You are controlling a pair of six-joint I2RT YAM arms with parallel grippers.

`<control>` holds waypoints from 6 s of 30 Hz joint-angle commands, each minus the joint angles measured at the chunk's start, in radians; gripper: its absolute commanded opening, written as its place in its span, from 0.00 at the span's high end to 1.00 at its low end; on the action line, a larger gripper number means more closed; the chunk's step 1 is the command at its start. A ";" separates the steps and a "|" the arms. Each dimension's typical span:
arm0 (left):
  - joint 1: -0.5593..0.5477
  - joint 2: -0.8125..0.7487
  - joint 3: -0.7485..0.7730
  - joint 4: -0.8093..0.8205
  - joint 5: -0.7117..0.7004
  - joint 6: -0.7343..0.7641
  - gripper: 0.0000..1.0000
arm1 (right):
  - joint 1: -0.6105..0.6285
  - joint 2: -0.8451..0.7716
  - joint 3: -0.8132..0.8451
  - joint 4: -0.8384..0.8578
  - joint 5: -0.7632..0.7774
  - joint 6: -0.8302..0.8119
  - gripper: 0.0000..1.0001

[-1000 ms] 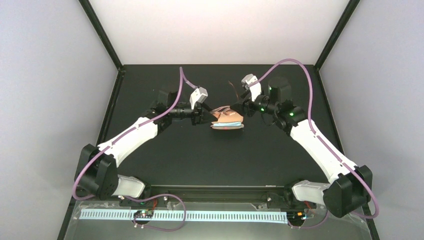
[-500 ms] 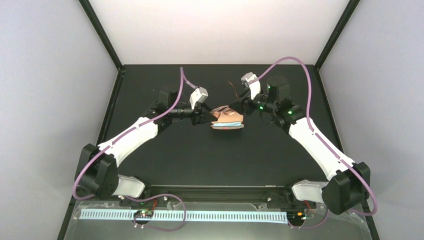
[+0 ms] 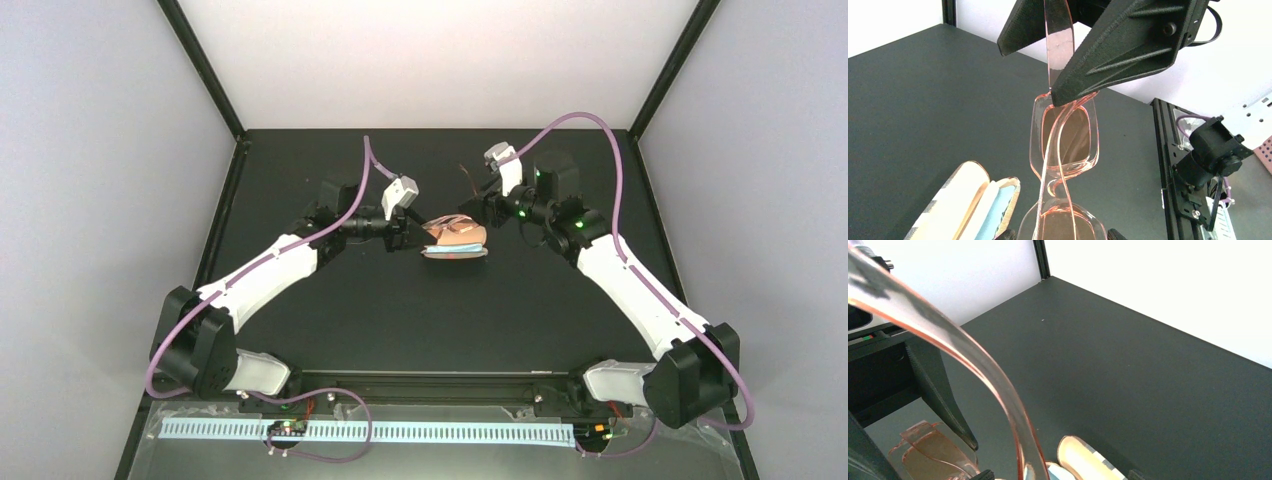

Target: Organize the sunglasses

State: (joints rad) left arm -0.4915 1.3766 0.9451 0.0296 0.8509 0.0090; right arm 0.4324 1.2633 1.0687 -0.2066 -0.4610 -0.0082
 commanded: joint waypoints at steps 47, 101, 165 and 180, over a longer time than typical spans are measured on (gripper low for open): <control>-0.100 0.024 -0.033 -0.402 -0.111 0.722 0.47 | -0.002 -0.018 -0.158 -0.224 0.176 -0.262 0.29; -0.325 0.362 0.109 -0.536 -0.552 0.810 0.72 | -0.083 -0.043 -0.173 -0.226 0.165 -0.288 0.29; -0.395 0.016 0.159 -0.693 -0.653 0.812 0.98 | -0.084 -0.039 -0.016 -0.305 0.142 -0.280 0.29; -0.396 0.054 0.201 -0.588 -0.845 0.669 0.99 | -0.084 0.061 0.041 -0.291 0.255 -0.204 0.33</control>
State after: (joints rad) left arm -0.8841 1.4277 1.0950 -0.6052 0.0505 0.7315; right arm 0.3553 1.3018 1.1297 -0.5011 -0.2077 -0.2283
